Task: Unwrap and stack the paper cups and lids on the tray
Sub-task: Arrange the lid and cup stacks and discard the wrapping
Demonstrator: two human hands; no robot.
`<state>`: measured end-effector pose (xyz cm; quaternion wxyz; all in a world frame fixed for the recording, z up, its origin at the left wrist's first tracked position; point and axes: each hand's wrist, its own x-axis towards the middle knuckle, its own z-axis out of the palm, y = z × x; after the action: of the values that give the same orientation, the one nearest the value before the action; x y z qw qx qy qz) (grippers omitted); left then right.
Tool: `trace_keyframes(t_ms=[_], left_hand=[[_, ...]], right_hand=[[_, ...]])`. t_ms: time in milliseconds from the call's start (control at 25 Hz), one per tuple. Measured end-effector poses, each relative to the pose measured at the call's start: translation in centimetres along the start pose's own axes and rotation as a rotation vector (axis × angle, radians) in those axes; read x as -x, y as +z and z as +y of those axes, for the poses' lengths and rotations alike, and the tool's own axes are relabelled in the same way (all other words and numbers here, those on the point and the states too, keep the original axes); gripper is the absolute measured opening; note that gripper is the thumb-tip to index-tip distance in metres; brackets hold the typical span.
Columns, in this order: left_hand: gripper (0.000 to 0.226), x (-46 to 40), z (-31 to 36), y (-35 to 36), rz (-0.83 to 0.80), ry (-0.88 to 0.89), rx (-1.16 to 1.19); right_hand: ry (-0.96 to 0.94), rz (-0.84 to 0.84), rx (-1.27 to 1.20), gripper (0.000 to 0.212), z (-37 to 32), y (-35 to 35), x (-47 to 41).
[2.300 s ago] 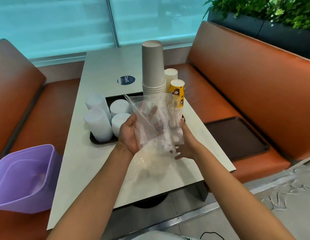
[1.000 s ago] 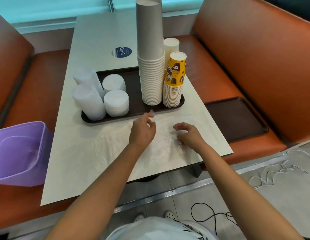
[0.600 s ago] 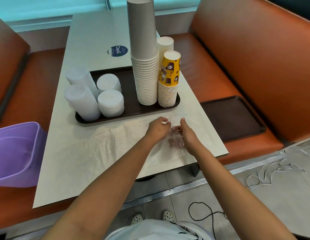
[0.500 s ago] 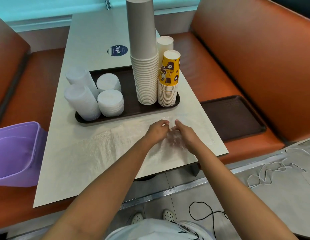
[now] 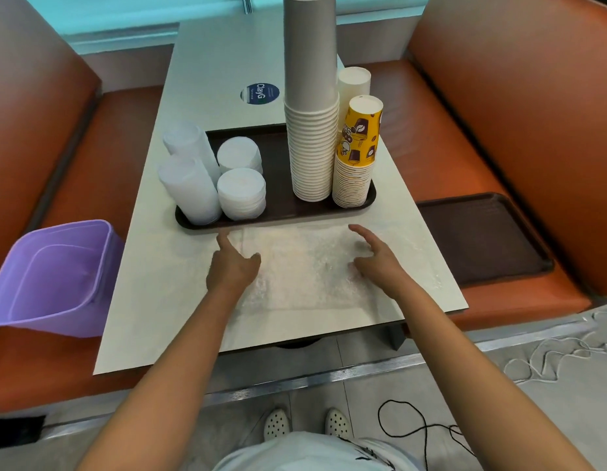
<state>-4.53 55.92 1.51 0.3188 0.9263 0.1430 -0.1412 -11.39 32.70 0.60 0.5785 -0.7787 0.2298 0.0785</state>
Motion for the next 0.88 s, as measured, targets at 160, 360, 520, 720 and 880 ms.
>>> trace_keyframes(t_ms=[160,360,520,720,880], left_hand=[[0.062,-0.8,-1.3,-0.3,0.030,-0.022,0.262],[0.054,1.1,-0.7,2.1,0.250,0.560,-0.299],[0.058,0.8,-1.7,4.8,-0.123,0.626,-0.569],[0.079,-1.3,-3.9,3.7,-0.087,0.422,-0.569],[0.082,-1.8,-3.4,2.2,-0.066,0.349,-0.579]], right_hand=[[0.022,0.063,0.052,0.054,0.3,0.9,-0.7],[0.007,0.094,0.091,0.054,1.2,2.1,-0.5],[-0.020,0.105,0.099,0.057,1.7,2.8,-0.5],[-0.012,0.105,0.085,0.060,2.0,2.6,-0.7],[0.021,0.099,0.118,0.062,0.7,2.8,-0.1]])
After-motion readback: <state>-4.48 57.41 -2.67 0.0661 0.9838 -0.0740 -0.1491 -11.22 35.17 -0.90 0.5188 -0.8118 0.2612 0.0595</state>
